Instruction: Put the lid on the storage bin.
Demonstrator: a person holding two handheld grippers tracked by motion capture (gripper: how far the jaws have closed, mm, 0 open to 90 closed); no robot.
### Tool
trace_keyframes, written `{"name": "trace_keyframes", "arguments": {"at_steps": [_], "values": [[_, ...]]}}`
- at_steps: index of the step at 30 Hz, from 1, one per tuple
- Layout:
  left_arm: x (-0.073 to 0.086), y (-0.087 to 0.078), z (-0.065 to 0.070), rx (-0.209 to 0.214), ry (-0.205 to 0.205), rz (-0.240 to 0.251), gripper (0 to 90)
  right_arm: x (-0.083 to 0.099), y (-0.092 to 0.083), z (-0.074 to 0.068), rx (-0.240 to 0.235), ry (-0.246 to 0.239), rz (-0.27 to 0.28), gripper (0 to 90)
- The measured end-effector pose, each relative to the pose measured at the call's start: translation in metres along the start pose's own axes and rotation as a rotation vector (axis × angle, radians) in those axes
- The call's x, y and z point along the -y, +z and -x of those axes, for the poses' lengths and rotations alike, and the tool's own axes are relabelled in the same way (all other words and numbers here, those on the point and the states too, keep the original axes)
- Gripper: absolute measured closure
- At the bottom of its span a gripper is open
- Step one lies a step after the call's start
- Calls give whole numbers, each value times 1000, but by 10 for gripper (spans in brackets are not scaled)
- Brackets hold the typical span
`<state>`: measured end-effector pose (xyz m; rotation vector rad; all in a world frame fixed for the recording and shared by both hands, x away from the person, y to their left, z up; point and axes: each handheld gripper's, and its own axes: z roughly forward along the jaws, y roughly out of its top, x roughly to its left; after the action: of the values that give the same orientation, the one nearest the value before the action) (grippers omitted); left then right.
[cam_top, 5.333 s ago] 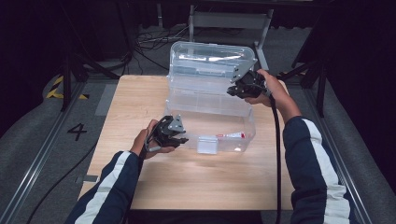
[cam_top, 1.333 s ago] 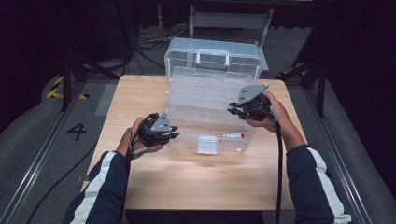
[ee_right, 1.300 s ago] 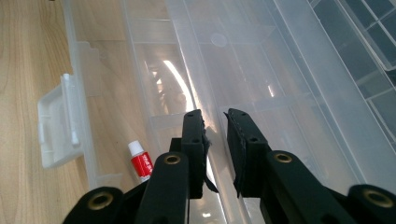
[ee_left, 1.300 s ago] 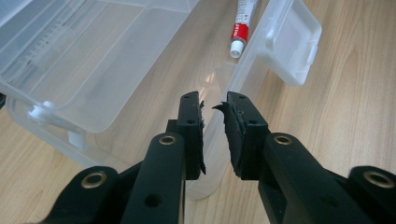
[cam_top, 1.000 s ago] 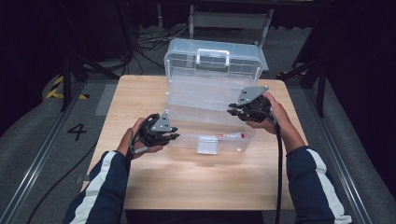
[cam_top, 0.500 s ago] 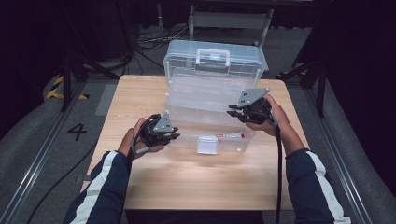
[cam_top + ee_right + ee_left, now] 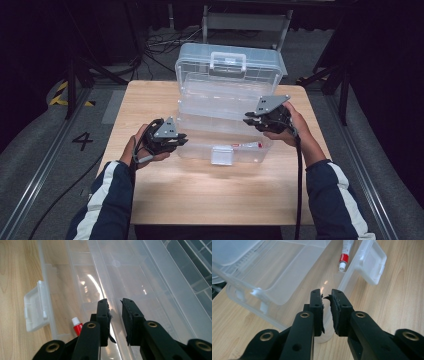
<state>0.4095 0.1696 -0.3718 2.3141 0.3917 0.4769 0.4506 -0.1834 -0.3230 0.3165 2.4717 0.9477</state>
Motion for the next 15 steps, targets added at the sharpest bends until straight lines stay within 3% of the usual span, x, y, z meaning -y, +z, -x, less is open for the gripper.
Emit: {"name": "trace_keyframes", "arguments": {"at_steps": [7, 15], "values": [[5, -12, -8, -43, -17, 7, 831, 0, 0, 0, -2, 2, -1, 767], [14, -16, -27, -94, -103, 35, 898, 1, 0, -1, 1, -3, 2, 767]]}}
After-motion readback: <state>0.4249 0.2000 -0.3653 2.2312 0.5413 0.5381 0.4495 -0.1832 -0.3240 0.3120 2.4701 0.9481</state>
